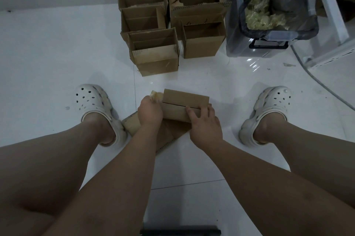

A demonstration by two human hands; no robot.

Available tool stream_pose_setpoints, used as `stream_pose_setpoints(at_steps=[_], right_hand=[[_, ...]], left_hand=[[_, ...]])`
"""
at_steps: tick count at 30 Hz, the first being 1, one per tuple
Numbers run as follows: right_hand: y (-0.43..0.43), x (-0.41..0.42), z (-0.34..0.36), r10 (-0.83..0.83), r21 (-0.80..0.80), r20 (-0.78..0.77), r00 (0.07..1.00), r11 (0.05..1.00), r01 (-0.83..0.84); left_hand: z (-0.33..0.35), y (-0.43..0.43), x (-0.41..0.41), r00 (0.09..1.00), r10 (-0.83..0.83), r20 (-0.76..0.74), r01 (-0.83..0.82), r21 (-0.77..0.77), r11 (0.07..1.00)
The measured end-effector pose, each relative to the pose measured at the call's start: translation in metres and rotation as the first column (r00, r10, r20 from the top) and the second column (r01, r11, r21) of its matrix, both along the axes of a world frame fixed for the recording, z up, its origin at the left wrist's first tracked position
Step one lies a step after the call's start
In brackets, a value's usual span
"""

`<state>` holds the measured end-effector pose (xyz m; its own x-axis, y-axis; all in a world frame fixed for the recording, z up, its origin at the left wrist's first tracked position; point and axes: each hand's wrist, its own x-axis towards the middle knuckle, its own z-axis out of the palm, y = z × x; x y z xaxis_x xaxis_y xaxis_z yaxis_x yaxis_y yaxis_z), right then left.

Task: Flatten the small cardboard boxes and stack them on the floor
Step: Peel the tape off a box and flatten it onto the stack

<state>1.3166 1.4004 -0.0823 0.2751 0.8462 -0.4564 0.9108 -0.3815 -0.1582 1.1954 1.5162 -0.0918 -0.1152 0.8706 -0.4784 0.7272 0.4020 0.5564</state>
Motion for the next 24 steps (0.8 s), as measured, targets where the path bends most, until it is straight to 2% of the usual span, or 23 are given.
stream_pose_setpoints(at_steps=[3, 6, 10, 12, 15, 18, 20, 24], right_hand=[[0.000, 0.001, -0.002, 0.003, -0.016, 0.007, 1.000, 1.000, -0.003], [0.001, 0.001, -0.003, -0.016, -0.015, 0.010, 1.000, 1.000, 0.016], [0.001, 0.003, -0.003, -0.037, -0.019, 0.017, 0.999, 0.999, 0.037], [0.001, 0.004, -0.002, -0.033, -0.019, 0.025, 0.999, 0.999, 0.033], [0.001, 0.004, -0.001, -0.031, -0.020, 0.027, 0.999, 0.999, 0.032], [0.000, 0.003, 0.000, -0.033, -0.024, 0.018, 0.999, 0.999, 0.033], [-0.001, 0.004, 0.000, -0.030, -0.022, 0.015, 0.999, 0.999, 0.031], [0.000, 0.005, 0.001, -0.022, -0.021, 0.015, 1.000, 1.000, 0.022]], left_hand=[[-0.003, 0.000, -0.001, 0.958, 0.214, 0.191, -0.199, -0.091, 0.976], [0.000, -0.002, 0.001, 0.886, 0.300, 0.354, -0.251, -0.178, 0.952], [0.005, 0.002, 0.004, 0.906, 0.249, 0.343, -0.158, -0.273, 0.949], [0.007, 0.002, 0.007, 0.927, 0.199, 0.319, -0.111, -0.273, 0.956], [0.008, 0.001, 0.011, 0.987, 0.046, 0.156, -0.015, -0.199, 0.980], [0.004, 0.000, 0.011, 0.988, -0.025, 0.155, 0.034, -0.057, 0.998], [0.001, 0.000, 0.009, 0.994, -0.044, 0.102, 0.040, 0.039, 0.998], [0.000, 0.004, 0.007, 1.000, -0.006, 0.022, 0.005, 0.018, 1.000]])
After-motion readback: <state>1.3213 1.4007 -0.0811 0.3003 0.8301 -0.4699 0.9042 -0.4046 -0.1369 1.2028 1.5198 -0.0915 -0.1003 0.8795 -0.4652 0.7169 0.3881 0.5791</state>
